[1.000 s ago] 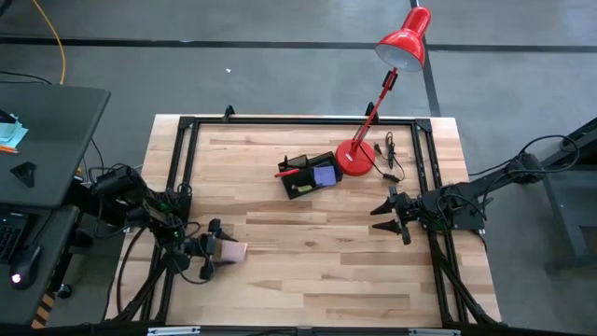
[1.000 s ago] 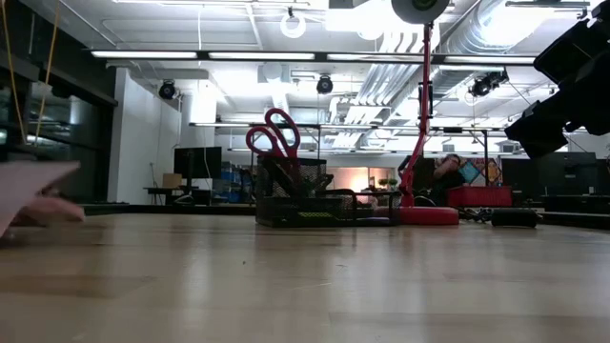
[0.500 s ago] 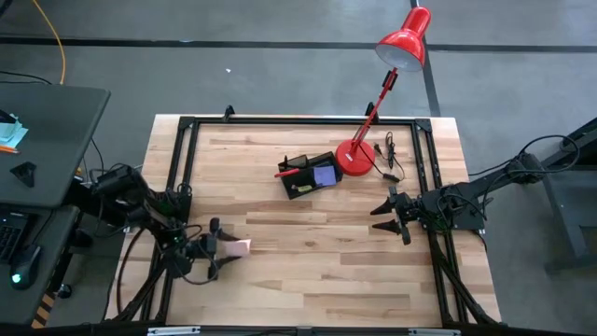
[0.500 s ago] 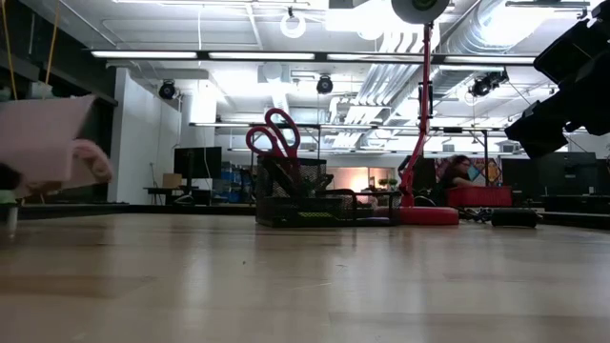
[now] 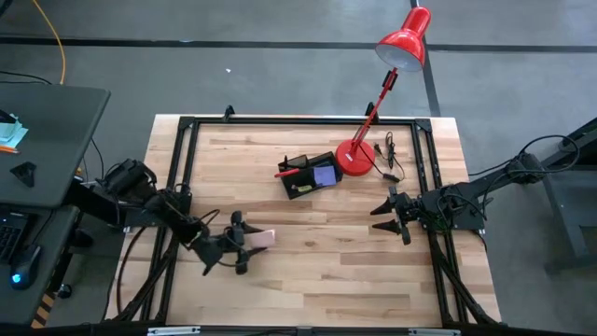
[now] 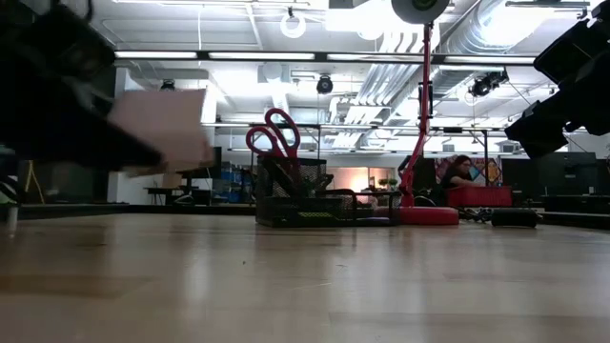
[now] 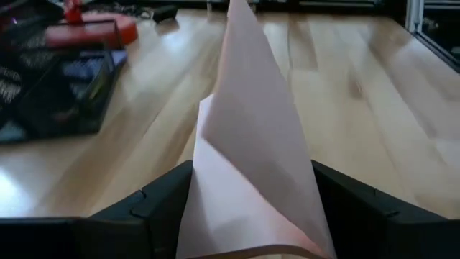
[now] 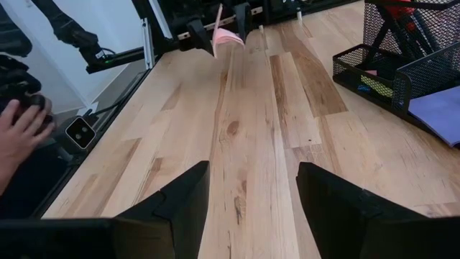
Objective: Pick and place office supplies into organizer
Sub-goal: Put the pink sticky notes into the black desk organizer
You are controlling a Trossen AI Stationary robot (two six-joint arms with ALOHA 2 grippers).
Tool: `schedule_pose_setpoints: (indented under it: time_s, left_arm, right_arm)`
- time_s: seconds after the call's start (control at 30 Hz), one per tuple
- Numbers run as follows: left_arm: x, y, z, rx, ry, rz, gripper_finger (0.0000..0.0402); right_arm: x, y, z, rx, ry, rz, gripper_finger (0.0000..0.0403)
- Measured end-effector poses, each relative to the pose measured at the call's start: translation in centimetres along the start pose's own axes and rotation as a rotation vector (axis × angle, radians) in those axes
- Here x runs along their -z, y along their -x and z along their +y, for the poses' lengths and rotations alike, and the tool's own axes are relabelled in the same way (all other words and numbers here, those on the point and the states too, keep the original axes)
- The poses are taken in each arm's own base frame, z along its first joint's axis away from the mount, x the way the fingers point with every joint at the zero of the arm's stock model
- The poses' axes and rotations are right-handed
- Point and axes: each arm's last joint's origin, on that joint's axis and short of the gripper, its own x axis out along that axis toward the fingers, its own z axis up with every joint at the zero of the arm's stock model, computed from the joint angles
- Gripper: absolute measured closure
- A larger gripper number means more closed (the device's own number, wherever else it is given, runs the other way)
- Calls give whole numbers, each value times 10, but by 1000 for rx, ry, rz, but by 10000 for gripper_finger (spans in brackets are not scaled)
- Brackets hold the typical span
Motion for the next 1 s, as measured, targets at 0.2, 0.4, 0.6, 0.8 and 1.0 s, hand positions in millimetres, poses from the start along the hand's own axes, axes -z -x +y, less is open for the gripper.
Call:
schedule_pose_setpoints:
  time_s: [0.2, 0.4, 0.6, 0.8, 1.0]
  left_arm:
    - [-35, -35, 2, 2, -35, -36, 158]
    - [-77, -76, 20, 33, 27, -67, 158]
    - [-112, -103, 37, 46, 77, -94, 158]
    - [-136, -115, 51, -12, 112, -147, 158]
    - [-143, -121, 63, -50, 124, -153, 158]
  right_arm:
    - [0, 0, 0, 0, 0, 0, 202]
    - [0, 0, 0, 0, 0, 0, 201]
    - [0, 0, 0, 0, 0, 0, 203]
    - [0, 0, 0, 0, 0, 0, 201]
    - [0, 0, 0, 0, 0, 0, 203]
